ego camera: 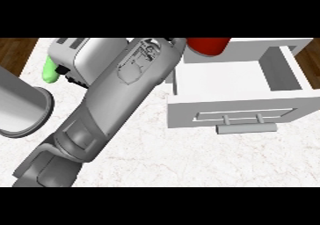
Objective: Pick up the can, place it into the drawer and close the drawer
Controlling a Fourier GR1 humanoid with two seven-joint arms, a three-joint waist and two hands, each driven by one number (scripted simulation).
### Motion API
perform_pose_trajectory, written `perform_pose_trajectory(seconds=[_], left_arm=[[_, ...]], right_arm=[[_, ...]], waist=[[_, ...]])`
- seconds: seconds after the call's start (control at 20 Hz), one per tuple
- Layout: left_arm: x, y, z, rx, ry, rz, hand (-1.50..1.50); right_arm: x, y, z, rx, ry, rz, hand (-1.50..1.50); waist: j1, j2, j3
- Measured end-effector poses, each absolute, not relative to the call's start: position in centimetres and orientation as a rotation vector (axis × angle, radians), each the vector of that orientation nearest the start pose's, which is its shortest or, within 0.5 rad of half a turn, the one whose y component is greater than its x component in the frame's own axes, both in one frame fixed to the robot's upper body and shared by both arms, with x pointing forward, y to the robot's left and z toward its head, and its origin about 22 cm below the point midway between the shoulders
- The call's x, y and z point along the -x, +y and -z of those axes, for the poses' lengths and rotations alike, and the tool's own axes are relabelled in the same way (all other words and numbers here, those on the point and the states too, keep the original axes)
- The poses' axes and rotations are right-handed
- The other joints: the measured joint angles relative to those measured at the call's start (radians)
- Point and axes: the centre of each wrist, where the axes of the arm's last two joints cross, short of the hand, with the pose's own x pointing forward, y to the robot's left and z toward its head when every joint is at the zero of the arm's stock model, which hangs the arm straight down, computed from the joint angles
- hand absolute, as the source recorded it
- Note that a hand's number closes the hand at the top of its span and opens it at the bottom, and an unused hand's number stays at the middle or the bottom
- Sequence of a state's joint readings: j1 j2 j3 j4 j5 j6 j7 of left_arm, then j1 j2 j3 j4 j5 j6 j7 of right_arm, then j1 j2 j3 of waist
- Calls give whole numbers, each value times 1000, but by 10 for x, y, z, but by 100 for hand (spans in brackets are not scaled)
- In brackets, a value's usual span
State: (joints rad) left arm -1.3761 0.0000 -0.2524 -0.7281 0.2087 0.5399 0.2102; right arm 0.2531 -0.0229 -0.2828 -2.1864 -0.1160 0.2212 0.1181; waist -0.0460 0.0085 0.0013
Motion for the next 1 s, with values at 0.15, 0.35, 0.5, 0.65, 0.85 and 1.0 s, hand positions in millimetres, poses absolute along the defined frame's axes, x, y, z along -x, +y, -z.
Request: perform_pose_trajectory(seconds=[0.15, 0.35, 0.5, 0.65, 0.85, 1.0], left_arm=[[-412, -16, -238, -36, -1782, 220, 150], [-417, -20, -241, -63, -1775, 234, 150], [-421, -19, -230, -79, -1759, 239, 150], [-423, -18, -221, -89, -1754, 243, 150], [-423, -20, -215, -125, -1763, 254, 150], [-424, -20, -212, -162, -1773, 253, 150]], right_arm=[[-157, -306, -105, 167, -1841, 8, -150], [-156, -302, -99, 165, -1842, 14, -150], [-161, -298, -101, 161, -1845, 2, -150], [-161, -296, -102, 159, -1844, 2, -150], [-173, -296, -103, 158, -1846, -11, -150], [-177, -296, -105, 152, -1854, -7, -150]], waist=[[-8, 2, 0], [-15, 4, 1], [-26, 7, 1], [-30, 8, 1], [-34, 10, 1], [-47, 13, 2]])
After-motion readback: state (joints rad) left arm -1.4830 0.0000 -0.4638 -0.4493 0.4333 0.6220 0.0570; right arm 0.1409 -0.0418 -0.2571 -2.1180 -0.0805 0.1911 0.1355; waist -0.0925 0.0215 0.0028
